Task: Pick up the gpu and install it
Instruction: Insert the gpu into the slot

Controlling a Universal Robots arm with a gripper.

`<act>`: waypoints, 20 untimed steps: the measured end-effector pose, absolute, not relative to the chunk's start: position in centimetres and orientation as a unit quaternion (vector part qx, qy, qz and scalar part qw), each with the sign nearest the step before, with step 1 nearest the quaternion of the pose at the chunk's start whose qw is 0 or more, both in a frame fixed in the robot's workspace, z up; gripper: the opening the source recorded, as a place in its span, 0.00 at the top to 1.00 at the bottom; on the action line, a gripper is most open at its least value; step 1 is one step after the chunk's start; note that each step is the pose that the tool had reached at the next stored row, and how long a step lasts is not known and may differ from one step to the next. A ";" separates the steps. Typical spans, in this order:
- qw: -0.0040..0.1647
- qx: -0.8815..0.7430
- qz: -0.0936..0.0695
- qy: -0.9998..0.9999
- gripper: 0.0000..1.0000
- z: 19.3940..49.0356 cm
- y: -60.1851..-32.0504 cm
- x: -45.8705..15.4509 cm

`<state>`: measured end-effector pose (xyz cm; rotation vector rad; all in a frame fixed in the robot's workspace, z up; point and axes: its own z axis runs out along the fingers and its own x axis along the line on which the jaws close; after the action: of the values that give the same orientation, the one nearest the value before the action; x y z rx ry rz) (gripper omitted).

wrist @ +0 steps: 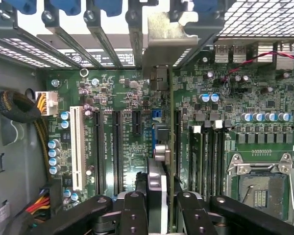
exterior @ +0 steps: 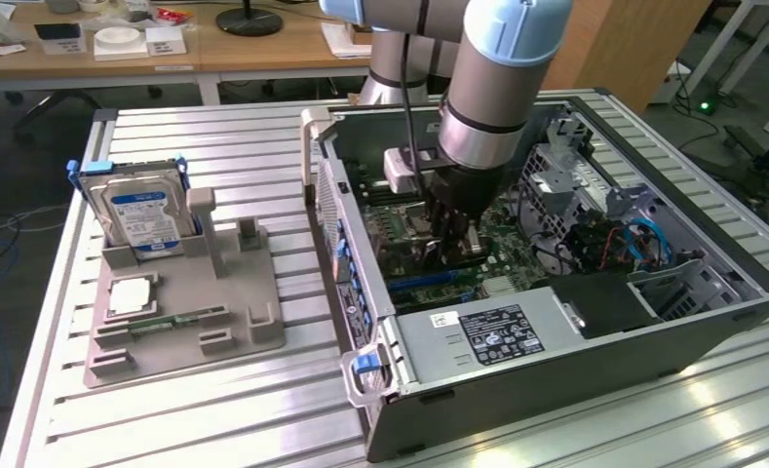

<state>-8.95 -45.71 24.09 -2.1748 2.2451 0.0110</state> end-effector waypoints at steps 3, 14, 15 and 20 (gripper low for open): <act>0.008 -0.695 0.004 0.719 0.72 24.0 -45.8 -9.1; 0.008 -0.695 0.003 0.719 0.72 23.8 -46.0 -9.3; 0.008 -0.695 0.003 0.719 0.72 23.8 -46.0 -9.4; 0.008 -0.695 0.003 0.719 0.72 23.6 -46.0 -9.7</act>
<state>-9.70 -45.98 23.62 -2.1723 2.2476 0.0109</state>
